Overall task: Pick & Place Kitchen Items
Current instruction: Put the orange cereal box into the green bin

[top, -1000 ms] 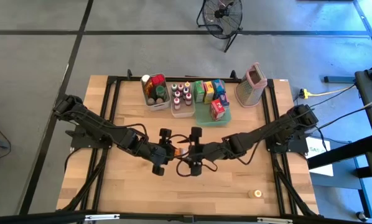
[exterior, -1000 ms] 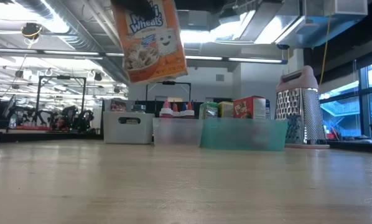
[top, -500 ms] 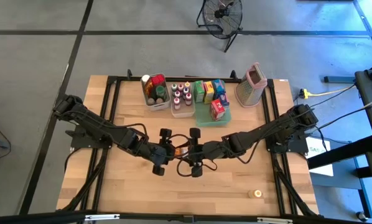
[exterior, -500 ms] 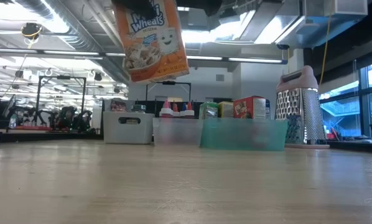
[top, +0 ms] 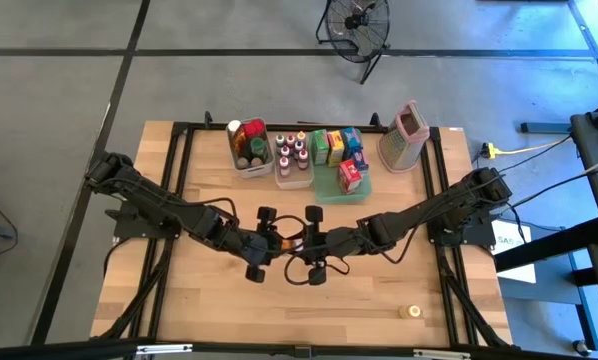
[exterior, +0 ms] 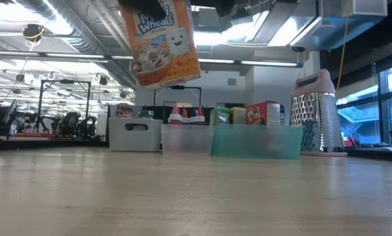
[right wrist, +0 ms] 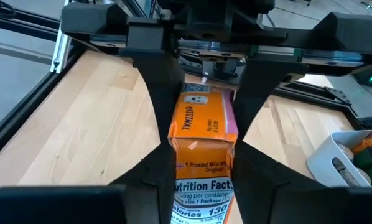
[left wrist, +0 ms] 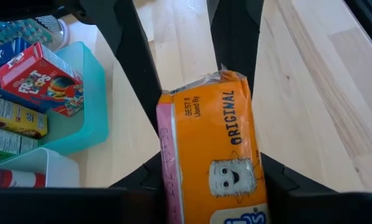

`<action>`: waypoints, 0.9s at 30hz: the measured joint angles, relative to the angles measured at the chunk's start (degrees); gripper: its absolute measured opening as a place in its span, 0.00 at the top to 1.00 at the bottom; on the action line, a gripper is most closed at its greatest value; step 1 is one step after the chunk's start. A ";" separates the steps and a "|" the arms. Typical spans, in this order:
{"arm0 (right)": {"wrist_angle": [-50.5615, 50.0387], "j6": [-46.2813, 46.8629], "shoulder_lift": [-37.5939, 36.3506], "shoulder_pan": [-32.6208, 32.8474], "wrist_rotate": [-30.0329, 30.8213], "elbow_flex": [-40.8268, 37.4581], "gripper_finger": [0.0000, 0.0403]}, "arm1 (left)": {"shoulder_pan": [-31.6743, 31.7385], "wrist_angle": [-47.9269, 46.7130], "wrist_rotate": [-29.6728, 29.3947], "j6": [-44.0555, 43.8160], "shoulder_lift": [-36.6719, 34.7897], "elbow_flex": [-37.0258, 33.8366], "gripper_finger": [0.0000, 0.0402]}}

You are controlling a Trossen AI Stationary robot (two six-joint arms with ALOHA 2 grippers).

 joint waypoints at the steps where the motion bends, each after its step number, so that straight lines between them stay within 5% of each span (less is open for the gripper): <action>1: 0.00 0.00 0.00 0.00 0.00 0.00 0.68 | -0.02 0.07 -0.01 -0.03 0.00 0.00 0.65; 11: -1.37 1.52 -0.04 0.04 0.24 0.07 0.68 | -0.17 1.69 0.11 1.10 0.04 0.00 0.41; 16: -10.53 5.58 -1.56 0.60 1.24 -0.03 0.69 | -0.13 2.48 -0.23 2.08 0.04 0.13 0.35; 27: -33.49 23.34 -9.62 5.05 21.62 -0.04 0.69 | -0.52 -3.91 -3.66 4.87 -0.02 0.13 0.36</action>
